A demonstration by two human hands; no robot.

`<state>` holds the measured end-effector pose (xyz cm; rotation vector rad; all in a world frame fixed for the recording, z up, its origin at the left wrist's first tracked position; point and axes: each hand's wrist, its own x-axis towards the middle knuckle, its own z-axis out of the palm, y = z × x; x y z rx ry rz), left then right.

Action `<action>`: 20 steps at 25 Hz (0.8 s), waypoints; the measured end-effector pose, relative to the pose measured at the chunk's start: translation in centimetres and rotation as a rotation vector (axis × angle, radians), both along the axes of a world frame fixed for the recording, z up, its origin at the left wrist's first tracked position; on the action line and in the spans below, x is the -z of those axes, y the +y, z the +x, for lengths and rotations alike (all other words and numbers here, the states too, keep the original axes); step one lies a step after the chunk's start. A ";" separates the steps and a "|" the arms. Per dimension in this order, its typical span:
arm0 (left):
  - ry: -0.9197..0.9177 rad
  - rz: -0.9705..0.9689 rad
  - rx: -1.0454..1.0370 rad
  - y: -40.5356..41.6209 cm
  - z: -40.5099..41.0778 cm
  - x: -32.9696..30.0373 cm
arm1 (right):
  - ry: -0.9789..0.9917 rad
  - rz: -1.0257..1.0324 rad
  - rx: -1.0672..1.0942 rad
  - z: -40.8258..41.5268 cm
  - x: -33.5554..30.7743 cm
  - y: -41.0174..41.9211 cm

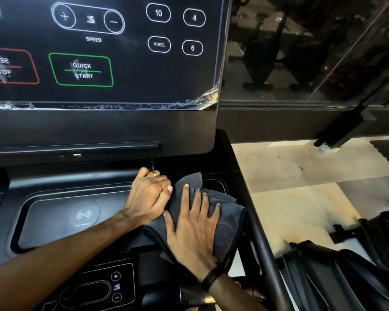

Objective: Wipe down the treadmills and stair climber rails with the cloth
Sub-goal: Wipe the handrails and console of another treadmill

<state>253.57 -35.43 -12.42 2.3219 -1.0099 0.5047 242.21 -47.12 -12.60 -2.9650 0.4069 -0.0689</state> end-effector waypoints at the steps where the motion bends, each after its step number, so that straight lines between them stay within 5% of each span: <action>1: 0.005 -0.014 -0.006 0.0 -0.1 0.0 | 0.000 0.001 0.002 0.4 -0.1 0.2; 12: 0.172 -0.117 -0.157 -0.3 -0.2 -0.9 | 0.083 0.335 0.213 3.5 -1.4 -1.1; 20: 0.094 -0.081 -0.143 -0.1 -0.5 -1.0 | -0.074 0.257 0.074 1.3 -2.1 -4.1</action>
